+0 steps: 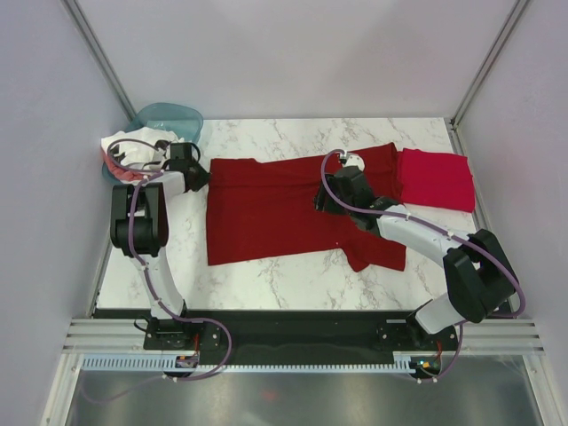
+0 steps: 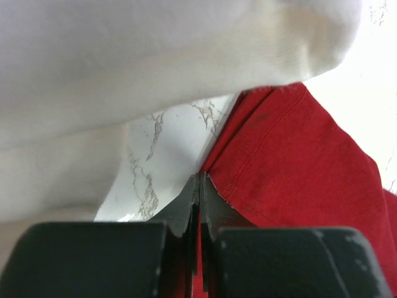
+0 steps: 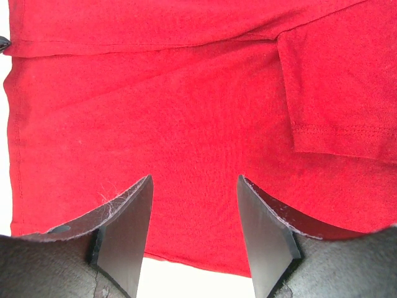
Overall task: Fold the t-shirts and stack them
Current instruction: Flatten the tshirt out
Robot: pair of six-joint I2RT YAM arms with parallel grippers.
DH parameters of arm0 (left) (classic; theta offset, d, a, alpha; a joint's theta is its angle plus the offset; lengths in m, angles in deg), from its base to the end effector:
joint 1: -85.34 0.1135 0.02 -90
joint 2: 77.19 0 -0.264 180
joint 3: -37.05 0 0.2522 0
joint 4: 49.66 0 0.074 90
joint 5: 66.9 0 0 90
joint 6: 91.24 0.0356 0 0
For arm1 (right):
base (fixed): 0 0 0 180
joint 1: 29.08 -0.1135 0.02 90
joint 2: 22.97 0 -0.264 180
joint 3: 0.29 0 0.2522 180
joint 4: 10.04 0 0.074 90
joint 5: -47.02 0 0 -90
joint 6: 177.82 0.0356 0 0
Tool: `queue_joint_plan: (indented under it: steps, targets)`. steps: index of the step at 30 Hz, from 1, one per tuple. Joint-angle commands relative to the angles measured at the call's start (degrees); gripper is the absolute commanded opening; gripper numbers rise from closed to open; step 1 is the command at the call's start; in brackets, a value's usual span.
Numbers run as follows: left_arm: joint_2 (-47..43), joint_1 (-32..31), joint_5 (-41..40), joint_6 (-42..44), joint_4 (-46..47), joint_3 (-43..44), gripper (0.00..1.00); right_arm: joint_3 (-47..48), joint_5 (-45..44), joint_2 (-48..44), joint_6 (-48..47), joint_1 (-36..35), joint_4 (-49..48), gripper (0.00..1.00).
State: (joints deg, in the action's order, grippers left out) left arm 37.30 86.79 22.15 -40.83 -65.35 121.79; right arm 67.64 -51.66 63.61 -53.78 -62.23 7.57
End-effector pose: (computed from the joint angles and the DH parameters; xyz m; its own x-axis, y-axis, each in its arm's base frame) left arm 0.4251 0.0114 0.1505 -0.5254 -0.6507 -0.5482 -0.4824 0.7586 -0.4381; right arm 0.2803 0.1766 0.2318 -0.6559 0.2325 -0.7181 -0.0863 0.9220 0.3774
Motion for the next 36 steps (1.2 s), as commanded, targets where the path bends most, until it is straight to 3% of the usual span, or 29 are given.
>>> queue_joint_plan:
  steps: [1, 25, 27, 28, 29, 32, 36]
  targets:
    - [-0.41, -0.40, -0.36, 0.57, -0.53, 1.36, 0.02, 2.08, -0.28, 0.07, -0.56, 0.27, -0.61, 0.65]
    - [-9.64, -0.75, -1.69, -1.71, 1.76, -5.15, 0.02, 1.73, -0.01, -0.10, -0.38, 1.24, -0.34, 0.65]
    - [-9.03, -0.75, -0.55, -0.76, 1.67, -4.80, 0.07, 1.73, -0.01, -0.01, -0.29, 1.15, -0.34, 0.66]
    - [-8.68, -0.75, -0.28, -0.75, 1.24, -4.36, 0.13, 1.81, -0.01, -0.01, -0.21, 1.24, -0.34, 0.66]
    - [-7.89, -0.84, -0.19, -0.83, 0.88, -4.19, 0.26, 1.81, 0.07, -0.01, -0.29, 1.24, -0.34, 0.66]
    - [-6.40, -0.75, 0.16, -1.19, -0.08, -3.66, 0.39, 1.81, 0.07, -0.01, -0.29, 1.24, -0.34, 0.67]
    - [-4.73, -0.84, -0.37, -1.10, -1.66, -2.78, 0.42, 1.81, 0.07, 0.16, -0.21, 1.33, -0.26, 0.67]
